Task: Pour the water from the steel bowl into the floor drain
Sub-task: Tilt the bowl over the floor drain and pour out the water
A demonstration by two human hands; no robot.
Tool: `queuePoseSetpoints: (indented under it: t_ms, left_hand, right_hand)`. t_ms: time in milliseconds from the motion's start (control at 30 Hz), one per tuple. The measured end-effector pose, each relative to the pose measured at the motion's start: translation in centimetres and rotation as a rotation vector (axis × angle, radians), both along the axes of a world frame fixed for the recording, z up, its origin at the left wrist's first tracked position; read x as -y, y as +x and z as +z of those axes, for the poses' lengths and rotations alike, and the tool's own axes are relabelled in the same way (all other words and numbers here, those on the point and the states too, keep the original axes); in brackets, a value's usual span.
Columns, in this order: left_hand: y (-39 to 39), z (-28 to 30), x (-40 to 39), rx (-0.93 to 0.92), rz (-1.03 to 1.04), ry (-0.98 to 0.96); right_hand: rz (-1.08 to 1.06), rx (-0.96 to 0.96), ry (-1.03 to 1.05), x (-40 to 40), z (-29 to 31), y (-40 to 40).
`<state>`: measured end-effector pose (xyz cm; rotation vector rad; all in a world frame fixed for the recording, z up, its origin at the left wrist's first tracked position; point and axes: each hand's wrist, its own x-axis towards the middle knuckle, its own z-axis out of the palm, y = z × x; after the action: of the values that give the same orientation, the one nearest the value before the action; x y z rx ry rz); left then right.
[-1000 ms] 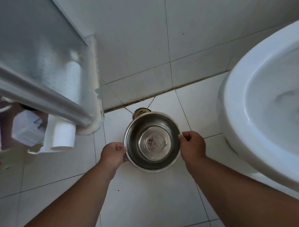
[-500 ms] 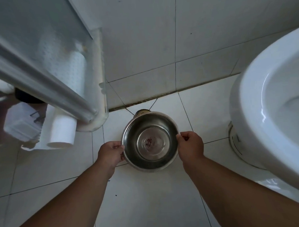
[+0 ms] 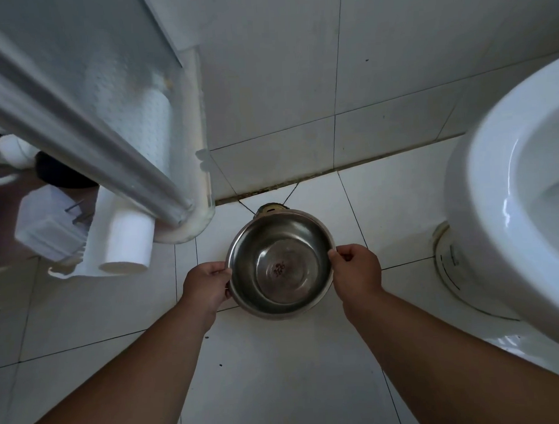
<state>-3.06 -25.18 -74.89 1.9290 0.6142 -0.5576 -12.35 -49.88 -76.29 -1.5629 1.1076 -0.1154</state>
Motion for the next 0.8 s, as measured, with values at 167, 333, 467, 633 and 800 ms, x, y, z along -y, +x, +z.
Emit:
queuePoseSetpoints:
  t_ms: [167,333,467,633,800]
  left_hand:
    - [0.5,-0.8,0.0,0.010,0.011,-0.015]
    - [0.5,-1.6,0.2,0.012,-0.015,-0.015]
    - [0.6,-1.9,0.2,0.018,-0.018,-0.016]
    - [0.8,-2.2,0.2,0.016,-0.023,-0.018]
    - [0.9,-2.4,0.2,0.021,-0.026,-0.016]
  right_hand:
    - [-0.002,-0.009,0.004,0.0,0.2,0.2]
    - [0.010,-0.031,0.000,0.4,0.2,0.2]
    - [0.020,-0.039,-0.009,0.5,0.2,0.2]
    - [0.015,-0.033,-0.018,0.4,0.3,-0.1]
    - [0.022,-0.029,-0.022,0.5,0.3,-0.1]
